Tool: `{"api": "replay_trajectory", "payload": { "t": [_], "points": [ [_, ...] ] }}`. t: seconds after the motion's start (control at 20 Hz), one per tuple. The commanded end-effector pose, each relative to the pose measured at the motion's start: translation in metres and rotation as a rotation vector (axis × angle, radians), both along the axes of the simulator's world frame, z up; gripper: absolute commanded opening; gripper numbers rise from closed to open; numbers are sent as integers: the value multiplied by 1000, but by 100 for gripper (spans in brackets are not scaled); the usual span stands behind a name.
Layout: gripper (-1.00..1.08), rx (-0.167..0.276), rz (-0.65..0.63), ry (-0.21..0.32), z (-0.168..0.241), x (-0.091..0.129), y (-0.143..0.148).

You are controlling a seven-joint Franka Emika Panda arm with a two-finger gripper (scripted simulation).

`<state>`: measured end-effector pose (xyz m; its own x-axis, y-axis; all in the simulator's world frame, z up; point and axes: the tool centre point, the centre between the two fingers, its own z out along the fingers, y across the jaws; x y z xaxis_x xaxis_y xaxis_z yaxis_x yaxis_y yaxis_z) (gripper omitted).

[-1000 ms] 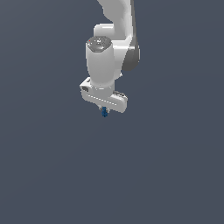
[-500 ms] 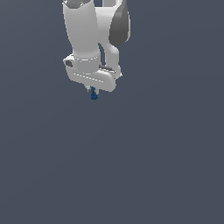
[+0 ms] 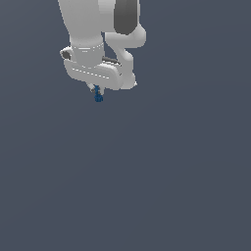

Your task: Pick up the object and move it to a goal position.

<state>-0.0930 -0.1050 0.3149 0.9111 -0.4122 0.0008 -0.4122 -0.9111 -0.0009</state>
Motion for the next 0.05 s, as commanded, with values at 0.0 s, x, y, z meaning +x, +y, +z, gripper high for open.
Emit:
{"api": "replay_trajectory", "payload": {
  "t": [0.0],
  "points": [
    [-100,0,1,1,2,-1,-1]
  ]
}}
